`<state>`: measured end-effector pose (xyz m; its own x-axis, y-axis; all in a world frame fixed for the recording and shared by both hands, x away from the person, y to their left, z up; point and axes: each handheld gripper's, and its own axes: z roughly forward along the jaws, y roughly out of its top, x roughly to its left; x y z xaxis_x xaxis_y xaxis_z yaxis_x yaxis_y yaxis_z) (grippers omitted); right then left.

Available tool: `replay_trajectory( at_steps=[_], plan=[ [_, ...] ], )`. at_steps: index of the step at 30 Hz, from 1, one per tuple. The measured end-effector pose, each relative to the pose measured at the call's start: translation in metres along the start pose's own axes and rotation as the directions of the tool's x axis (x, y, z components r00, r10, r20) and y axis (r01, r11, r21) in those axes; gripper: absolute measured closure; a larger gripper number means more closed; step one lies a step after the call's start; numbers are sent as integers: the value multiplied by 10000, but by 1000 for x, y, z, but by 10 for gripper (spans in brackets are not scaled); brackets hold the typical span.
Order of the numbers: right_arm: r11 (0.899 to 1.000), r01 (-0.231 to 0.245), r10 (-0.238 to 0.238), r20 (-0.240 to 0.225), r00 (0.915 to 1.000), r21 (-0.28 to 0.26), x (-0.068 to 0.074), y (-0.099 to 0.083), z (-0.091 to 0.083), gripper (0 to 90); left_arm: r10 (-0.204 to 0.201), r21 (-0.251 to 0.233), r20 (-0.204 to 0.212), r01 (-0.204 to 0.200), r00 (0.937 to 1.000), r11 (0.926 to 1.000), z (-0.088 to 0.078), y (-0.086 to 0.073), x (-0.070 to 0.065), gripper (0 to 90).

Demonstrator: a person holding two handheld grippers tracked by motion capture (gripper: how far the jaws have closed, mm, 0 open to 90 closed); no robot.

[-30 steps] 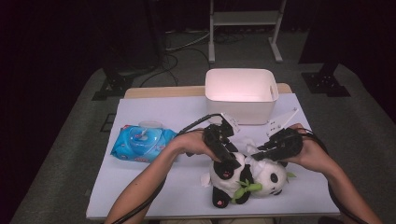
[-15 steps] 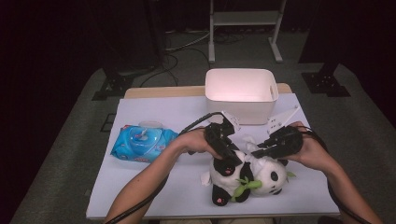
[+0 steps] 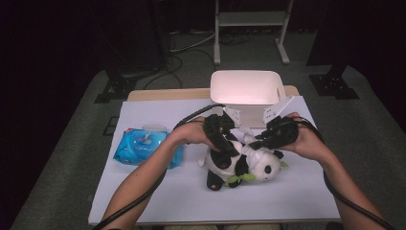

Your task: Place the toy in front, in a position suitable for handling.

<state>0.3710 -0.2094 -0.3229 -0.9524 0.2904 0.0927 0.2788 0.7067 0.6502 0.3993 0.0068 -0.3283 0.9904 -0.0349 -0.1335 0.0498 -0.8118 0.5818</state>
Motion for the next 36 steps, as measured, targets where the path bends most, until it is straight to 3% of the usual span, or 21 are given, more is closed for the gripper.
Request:
replay_trajectory(
  at_steps=[5,11,20,23,25,30,36],
  plan=[
    [9999,25,-21,-209,9998,170,2,1,10,767,-486,-685,-47,481,9988,9965,-3,-12,-4,366],
    [9994,62,-54,-245,9997,351,13,-2,10,768,-500,-969,-281,471,9984,9942,-18,-20,-17,311],
    [9999,-142,143,-289,9995,55,17,-16,4,770,-802,-1387,-484,729,9956,9877,-46,-39,-28,277],
    [9998,-202,202,-297,9994,14,18,-17,4,770,-879,-987,-497,827,9949,9917,-42,-46,-31,278],
    [9999,-141,143,-277,9995,72,19,-16,5,770,-1068,-1036,-339,1028,9937,9893,-36,-50,-31,280],
    [9995,188,-183,-181,9997,268,23,-7,6,769,-1005,-1316,-230,966,9947,9866,-25,-55,-30,302],
    [9972,560,-543,-345,9979,495,27,9,16,768,-923,-1270,-426,863,9948,9881,-18,-54,-29,323]
  ],
)
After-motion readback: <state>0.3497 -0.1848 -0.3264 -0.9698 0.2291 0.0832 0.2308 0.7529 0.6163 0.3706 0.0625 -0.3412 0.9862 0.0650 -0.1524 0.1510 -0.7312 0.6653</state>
